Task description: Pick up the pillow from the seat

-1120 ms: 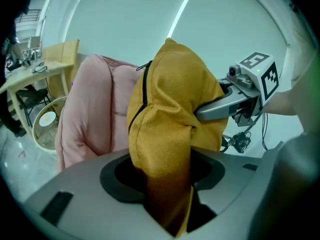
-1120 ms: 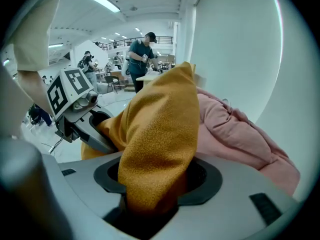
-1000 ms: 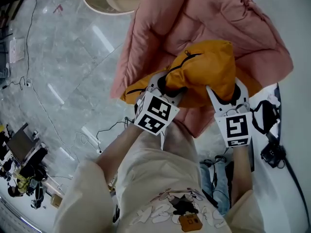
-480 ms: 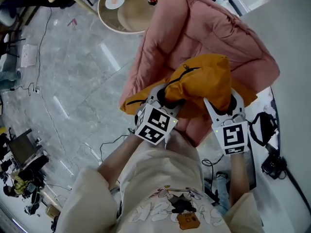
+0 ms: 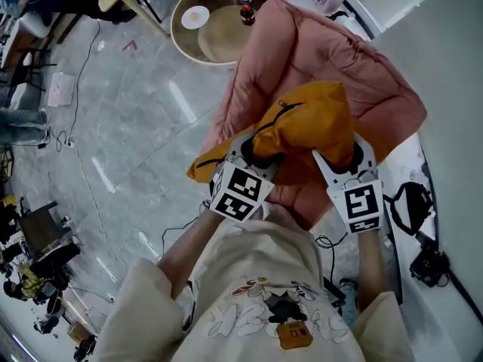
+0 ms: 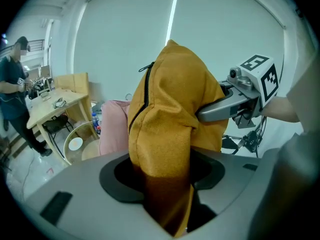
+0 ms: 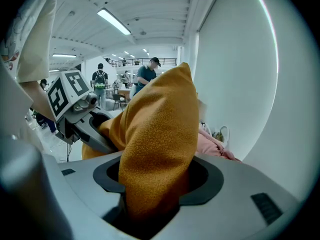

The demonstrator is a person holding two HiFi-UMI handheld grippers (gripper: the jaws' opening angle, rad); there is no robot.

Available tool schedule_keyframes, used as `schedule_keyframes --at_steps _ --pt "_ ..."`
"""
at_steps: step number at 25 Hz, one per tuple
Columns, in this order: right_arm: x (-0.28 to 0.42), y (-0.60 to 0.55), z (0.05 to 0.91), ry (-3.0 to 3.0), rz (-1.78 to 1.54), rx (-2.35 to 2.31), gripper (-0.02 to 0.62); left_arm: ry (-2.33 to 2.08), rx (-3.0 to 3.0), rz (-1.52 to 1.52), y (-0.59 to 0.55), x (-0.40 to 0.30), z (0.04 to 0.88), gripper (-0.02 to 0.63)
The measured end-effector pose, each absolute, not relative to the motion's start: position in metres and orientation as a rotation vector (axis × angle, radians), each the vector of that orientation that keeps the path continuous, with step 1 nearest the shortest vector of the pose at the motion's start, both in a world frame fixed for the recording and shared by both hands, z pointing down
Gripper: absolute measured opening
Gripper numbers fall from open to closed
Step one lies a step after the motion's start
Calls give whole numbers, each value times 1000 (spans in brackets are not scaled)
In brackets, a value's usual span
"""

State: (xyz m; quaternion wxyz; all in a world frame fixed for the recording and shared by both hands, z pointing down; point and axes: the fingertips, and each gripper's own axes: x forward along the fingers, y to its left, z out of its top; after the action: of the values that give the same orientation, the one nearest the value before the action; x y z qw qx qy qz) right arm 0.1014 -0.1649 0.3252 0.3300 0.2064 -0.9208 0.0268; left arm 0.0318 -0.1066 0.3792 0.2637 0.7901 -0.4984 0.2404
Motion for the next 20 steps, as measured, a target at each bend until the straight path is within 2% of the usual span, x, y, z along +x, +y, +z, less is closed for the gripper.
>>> schedule_keyframes --at_steps 11,20 --pt "93 -153 268 -2510 -3 575 275 -1460 2170 696 -99 19 319 236" --pt "112 -141 240 -2555 -57 606 275 -1506 2214 709 -89 35 290 236"
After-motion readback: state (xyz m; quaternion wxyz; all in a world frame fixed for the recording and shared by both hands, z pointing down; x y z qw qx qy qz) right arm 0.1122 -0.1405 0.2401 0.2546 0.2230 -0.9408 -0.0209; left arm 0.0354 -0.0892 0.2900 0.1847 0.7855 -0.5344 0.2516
